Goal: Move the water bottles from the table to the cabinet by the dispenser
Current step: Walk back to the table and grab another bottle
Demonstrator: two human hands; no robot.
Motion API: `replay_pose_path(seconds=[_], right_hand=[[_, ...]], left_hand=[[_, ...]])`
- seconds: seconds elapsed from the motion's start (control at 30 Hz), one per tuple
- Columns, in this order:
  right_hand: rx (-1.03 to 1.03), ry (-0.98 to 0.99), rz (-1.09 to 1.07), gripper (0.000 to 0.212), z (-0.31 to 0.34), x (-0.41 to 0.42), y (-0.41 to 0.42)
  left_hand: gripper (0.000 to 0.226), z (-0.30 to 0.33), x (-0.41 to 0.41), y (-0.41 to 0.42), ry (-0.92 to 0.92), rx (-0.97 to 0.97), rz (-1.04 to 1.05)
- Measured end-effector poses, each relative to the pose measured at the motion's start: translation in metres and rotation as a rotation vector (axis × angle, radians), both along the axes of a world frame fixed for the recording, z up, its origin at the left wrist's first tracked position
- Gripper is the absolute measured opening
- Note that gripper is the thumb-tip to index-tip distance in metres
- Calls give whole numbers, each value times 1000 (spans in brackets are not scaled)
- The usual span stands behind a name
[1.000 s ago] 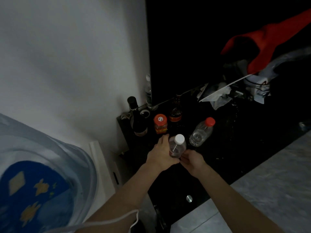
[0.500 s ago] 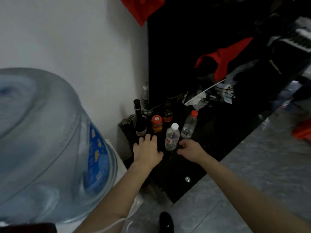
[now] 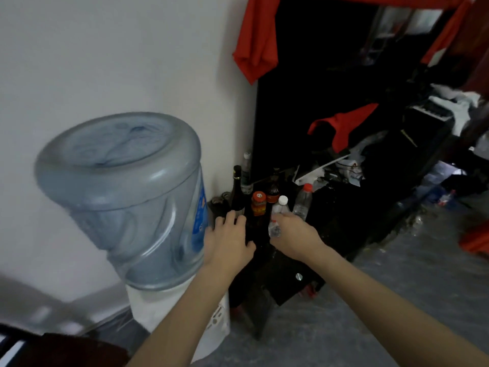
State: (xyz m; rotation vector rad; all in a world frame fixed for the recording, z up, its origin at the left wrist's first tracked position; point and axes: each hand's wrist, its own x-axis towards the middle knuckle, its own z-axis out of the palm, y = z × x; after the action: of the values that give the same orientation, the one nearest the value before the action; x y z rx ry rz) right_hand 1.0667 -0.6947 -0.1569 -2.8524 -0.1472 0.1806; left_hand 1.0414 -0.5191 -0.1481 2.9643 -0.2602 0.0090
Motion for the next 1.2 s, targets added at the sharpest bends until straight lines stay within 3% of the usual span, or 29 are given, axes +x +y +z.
replay_pose_path(seconds=[0.2,0.47,0.77,0.97,1.2], right_hand=[[7,-60,132,49,29,-33,19],[120,-159,279,56,40,-119,42],[224,-127,618,48,62,-205,156],[192,-61,949,50,67,-307,265],[214,-66,1400,58,83,-515,384]], left_hand=[[50,22,-59,23,-40,-5,179],[58,26,-170,43,-1,23,387],[59,56,-305,108,-35,-8,683],[58,64,-455,173,-35,13,1019],[59,78,-678,209,-82,53,1443]])
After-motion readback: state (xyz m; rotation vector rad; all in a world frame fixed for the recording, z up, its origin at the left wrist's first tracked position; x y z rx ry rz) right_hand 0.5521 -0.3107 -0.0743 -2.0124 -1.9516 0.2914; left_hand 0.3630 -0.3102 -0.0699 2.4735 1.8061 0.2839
